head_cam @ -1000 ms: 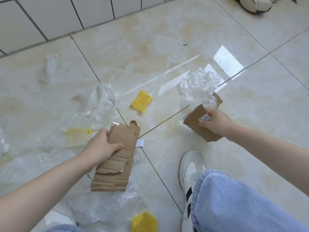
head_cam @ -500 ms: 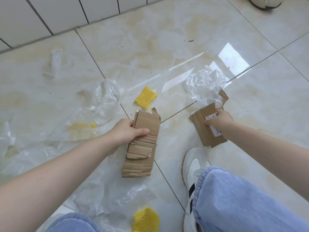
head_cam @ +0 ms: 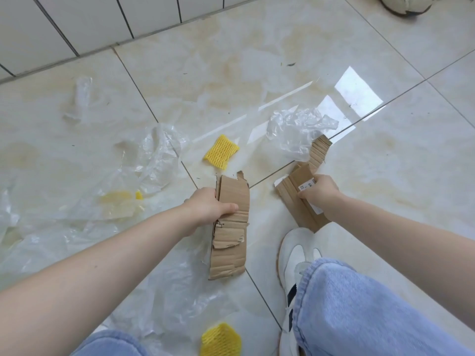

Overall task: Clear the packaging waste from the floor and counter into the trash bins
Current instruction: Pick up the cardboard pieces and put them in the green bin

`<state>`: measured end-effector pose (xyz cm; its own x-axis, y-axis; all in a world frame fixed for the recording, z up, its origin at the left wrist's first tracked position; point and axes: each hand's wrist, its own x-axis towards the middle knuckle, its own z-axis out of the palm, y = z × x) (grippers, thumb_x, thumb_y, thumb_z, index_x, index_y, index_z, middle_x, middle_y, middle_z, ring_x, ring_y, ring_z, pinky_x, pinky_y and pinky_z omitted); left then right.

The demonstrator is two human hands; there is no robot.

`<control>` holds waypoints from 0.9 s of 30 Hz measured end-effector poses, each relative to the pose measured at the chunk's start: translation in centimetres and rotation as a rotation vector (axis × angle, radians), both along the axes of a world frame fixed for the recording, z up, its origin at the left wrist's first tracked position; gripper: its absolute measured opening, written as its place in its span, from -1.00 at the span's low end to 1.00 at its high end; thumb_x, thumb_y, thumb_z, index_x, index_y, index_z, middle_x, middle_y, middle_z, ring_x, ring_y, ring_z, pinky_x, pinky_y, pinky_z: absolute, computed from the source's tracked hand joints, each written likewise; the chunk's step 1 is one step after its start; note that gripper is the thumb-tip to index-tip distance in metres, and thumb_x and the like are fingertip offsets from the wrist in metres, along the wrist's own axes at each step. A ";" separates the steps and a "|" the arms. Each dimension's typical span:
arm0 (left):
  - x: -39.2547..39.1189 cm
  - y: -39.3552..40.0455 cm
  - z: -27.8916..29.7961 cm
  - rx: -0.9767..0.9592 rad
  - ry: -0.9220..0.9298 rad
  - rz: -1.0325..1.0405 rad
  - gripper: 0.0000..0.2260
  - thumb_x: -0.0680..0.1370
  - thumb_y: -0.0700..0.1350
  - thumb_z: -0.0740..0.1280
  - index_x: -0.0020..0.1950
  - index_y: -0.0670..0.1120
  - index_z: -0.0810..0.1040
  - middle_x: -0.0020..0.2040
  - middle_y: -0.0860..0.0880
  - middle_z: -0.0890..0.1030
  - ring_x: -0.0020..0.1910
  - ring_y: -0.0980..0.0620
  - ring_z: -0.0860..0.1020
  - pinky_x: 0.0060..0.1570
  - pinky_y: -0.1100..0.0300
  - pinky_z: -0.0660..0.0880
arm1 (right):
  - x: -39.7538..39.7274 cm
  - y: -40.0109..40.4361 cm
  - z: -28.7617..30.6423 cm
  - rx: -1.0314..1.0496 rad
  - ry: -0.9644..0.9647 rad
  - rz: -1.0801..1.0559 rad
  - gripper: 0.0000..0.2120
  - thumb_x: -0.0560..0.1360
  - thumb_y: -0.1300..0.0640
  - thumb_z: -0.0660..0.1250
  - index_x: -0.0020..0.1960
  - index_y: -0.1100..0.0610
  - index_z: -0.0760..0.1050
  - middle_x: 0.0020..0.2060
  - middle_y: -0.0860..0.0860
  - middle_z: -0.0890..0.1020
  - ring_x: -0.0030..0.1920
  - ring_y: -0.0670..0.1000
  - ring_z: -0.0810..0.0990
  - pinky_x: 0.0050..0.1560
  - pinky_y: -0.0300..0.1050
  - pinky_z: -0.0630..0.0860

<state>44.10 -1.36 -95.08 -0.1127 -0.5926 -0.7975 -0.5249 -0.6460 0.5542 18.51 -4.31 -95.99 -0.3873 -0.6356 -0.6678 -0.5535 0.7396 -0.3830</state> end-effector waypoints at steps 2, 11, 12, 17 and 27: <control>-0.3 0.5 -0.1 0.030 -0.055 -0.035 -0.67 0.44 0.10 0.43 0.11 -0.05 0.54 0.02 -0.01 0.61 -0.07 0.01 0.55 -0.11 0.07 0.53 | -0.1 0.2 0.2 0.010 -0.034 -0.005 -0.65 0.43 0.23 0.39 0.21 0.14 0.50 0.00 0.13 0.60 0.01 0.18 0.58 -0.09 -0.05 0.51; -0.8 0.7 -1.0 -0.040 -0.157 0.031 -0.62 0.42 0.05 0.47 0.13 -0.12 0.55 0.07 -0.11 0.61 0.06 -0.12 0.58 0.08 -0.02 0.55 | 1.7 1.4 2.1 -0.065 -0.250 0.103 -0.75 0.46 0.24 0.40 0.09 0.07 0.46 -0.17 0.05 0.55 -0.23 0.02 0.52 -0.25 -0.15 0.47; -0.9 0.7 -1.1 -0.057 -0.172 0.036 -0.62 0.41 0.04 0.48 0.12 -0.13 0.55 0.07 -0.11 0.61 0.06 -0.12 0.57 0.10 -0.03 0.54 | 2.2 1.5 2.3 -0.075 -0.263 0.129 -0.71 0.46 0.24 0.40 0.14 0.04 0.44 -0.21 0.00 0.53 -0.24 -0.01 0.51 -0.30 -0.19 0.44; -1.7 1.5 -1.5 -0.088 -0.223 0.084 -0.57 0.34 0.02 0.54 0.09 -0.15 0.55 0.04 -0.11 0.60 0.05 -0.12 0.56 0.09 -0.04 0.54 | 3.6 1.6 2.1 -0.085 -0.267 0.225 -0.83 0.46 0.24 0.40 -0.10 0.01 0.48 -0.23 0.00 0.55 -0.22 0.02 0.53 -0.29 -0.17 0.47; -2.7 2.2 -1.6 -0.187 -0.221 0.098 -0.69 0.36 -0.03 0.53 0.02 -0.11 0.59 -0.03 -0.06 0.64 0.00 -0.06 0.56 -0.06 0.16 0.47 | 3.5 1.8 2.3 -0.103 -0.278 0.227 -0.77 0.45 0.22 0.40 0.10 0.11 0.52 -0.09 0.07 0.59 -0.15 0.04 0.55 -0.22 -0.18 0.47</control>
